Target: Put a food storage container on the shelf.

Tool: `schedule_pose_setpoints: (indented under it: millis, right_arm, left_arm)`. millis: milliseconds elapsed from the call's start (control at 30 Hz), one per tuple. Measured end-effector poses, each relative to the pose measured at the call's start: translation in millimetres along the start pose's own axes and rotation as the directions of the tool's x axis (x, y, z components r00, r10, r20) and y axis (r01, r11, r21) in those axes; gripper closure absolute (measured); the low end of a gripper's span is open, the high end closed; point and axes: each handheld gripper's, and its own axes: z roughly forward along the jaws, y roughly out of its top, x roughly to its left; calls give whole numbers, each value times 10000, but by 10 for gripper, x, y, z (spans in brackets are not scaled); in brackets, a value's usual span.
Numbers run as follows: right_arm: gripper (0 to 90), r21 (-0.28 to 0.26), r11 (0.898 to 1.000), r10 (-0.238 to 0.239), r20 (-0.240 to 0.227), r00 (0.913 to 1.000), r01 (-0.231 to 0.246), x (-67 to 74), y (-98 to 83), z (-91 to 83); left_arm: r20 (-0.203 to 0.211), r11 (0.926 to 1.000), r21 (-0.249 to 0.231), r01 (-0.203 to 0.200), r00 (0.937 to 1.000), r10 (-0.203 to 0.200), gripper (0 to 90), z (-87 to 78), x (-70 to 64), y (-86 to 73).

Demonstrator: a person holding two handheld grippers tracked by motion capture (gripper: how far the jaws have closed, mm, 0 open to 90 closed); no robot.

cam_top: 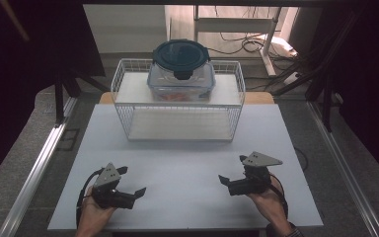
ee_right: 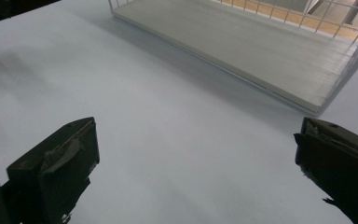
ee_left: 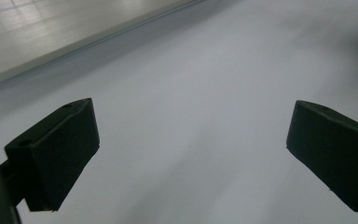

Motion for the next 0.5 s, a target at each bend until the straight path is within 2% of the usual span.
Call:
schedule_pose_setpoints:
  millis: [300, 400, 500]
  right_arm:
    - [0, 299, 9995, 92, 60, 9999, -94, -2, -168, -17]
    - [0, 442, 9990, 99, 93, 9999, -103, -2, -211, -6]
    - [0, 663, 9977, 133, 103, 9999, -139, -1, -264, 24]
  left_arm:
    - [69, 9984, 550, 125, 9999, -129, 21, 46, -9, -120]
    - [78, 9964, 818, 217, 9997, -224, 21, 76, -6, -169]
    - [-30, 9931, 1170, 127, 9999, -124, 20, 104, -10, -212]
